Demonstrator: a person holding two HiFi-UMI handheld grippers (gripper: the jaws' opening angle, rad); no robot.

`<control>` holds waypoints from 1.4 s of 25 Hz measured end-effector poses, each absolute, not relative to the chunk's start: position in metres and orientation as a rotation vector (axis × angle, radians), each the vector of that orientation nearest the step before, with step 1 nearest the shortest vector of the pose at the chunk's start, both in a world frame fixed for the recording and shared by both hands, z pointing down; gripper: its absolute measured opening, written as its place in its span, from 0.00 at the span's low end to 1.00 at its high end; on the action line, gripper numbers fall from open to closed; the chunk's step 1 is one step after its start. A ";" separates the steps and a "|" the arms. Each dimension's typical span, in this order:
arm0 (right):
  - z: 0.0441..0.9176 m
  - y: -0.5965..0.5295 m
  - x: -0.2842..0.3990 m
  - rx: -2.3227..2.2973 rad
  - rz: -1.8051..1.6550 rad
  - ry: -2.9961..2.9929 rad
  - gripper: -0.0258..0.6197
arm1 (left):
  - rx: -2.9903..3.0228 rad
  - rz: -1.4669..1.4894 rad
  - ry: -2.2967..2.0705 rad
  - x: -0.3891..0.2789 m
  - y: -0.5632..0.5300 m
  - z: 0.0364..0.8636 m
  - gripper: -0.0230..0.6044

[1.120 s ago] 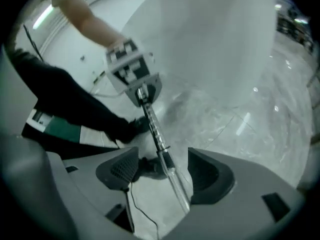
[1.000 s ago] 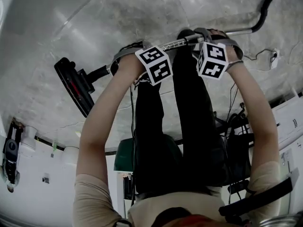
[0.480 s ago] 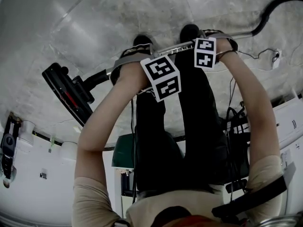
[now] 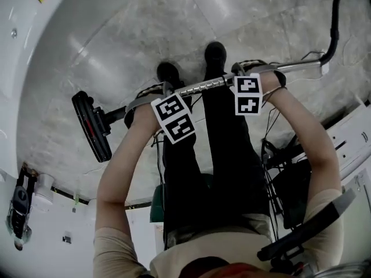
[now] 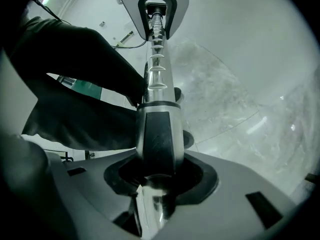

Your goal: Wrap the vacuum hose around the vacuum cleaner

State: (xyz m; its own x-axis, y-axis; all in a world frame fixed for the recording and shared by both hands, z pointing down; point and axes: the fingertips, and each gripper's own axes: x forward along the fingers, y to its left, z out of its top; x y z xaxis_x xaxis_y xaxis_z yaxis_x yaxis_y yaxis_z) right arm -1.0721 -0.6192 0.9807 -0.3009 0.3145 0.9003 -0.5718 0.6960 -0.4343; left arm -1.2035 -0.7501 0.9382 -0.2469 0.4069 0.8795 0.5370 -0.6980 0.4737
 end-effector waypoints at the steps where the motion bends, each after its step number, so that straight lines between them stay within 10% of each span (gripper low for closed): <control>1: 0.970 -0.617 -1.068 0.223 0.888 -1.650 0.28 | -1.877 -2.089 -1.164 -1.200 -0.748 0.932 0.29; 28: 0.640 -0.613 -1.011 0.242 0.969 -1.498 0.28 | -1.864 -1.856 -1.052 -1.126 -0.727 0.693 0.45; 35: 0.601 -0.615 -1.020 0.285 0.961 -1.561 0.28 | -1.767 -1.865 -0.890 -1.140 -0.732 0.652 0.12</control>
